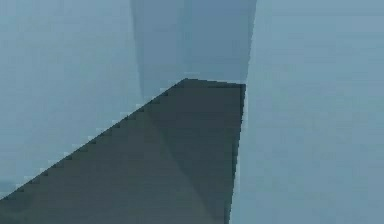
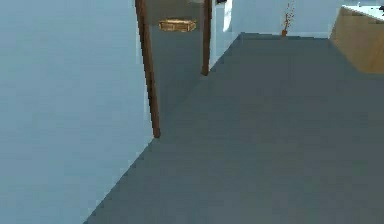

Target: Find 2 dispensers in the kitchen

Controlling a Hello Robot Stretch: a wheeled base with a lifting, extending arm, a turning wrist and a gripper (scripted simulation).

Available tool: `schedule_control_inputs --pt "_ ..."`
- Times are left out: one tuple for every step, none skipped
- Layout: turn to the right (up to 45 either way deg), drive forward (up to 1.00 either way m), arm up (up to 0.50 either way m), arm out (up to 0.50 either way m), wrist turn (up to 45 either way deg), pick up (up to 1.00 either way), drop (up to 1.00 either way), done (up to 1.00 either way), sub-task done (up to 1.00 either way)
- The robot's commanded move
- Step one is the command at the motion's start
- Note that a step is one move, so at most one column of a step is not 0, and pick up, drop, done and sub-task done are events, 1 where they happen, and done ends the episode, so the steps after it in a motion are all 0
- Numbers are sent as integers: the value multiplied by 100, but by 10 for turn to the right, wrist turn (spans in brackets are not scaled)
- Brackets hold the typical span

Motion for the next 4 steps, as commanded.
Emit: schedule_control_inputs --pt "0 45 0 0 0 0 0 0 0" --pt "-450 0 0 0 0 0 0 0 0" --pt "-300 0 0 0 0 0 0 0 0" --pt "0 10 0 0 0 0 0 0 0"
